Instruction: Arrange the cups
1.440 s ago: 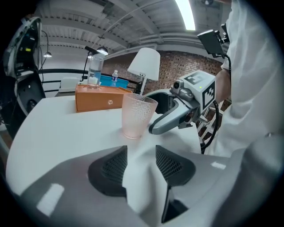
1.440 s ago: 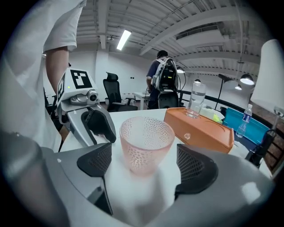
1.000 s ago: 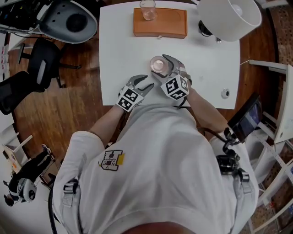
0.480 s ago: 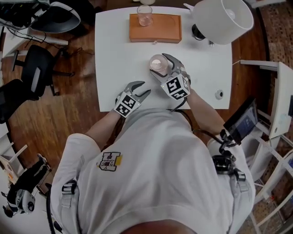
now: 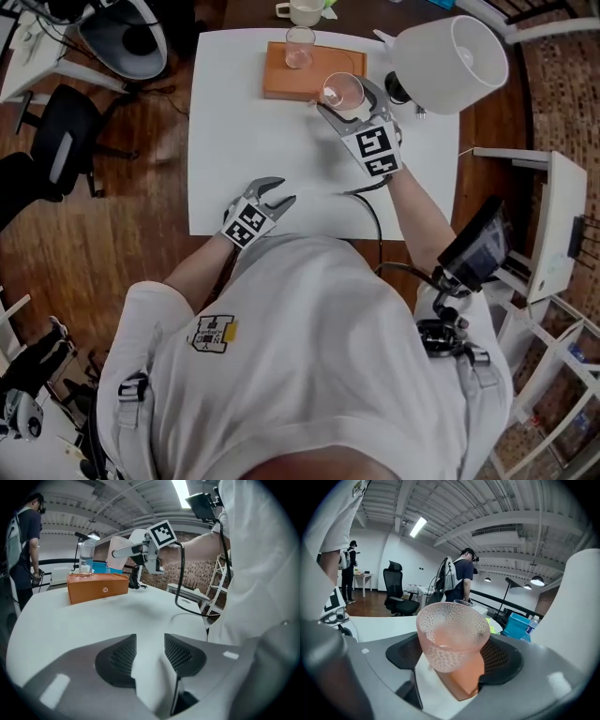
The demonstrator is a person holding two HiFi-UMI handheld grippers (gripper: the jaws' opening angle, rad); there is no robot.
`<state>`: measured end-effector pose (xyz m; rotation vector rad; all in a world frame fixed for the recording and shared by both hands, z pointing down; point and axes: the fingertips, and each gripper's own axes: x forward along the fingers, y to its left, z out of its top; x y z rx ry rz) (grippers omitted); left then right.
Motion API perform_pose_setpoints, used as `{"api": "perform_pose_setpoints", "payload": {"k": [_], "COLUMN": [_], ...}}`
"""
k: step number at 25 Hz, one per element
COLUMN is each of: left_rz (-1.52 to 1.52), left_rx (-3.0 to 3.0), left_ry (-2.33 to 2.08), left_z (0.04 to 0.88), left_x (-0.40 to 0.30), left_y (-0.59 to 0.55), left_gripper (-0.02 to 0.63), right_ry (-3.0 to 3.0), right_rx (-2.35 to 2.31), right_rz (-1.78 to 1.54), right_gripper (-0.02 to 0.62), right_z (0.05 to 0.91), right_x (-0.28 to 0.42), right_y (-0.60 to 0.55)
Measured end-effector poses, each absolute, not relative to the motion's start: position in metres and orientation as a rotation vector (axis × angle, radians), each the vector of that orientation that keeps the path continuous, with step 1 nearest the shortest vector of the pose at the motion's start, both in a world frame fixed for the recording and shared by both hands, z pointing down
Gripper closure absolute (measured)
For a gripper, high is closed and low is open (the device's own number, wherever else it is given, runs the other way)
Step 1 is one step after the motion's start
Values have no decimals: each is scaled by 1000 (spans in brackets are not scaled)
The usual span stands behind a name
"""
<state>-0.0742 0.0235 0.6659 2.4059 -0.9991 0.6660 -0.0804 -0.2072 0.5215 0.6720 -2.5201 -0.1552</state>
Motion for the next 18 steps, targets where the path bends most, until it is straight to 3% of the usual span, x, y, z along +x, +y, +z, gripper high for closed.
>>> {"api": "perform_pose_setpoints", "payload": {"k": [18], "left_rz": [661], "left_rx": [2371], "left_ry": [-1040], "left_z": [666], "left_x": [-76], "left_y": [22], "left_gripper": [419], "right_ry": [-2464], "right_rx": [817], "right_rz": [-152], "right_gripper": [219], "right_z": [514], "right_x": [-96], "right_y": [-297]}}
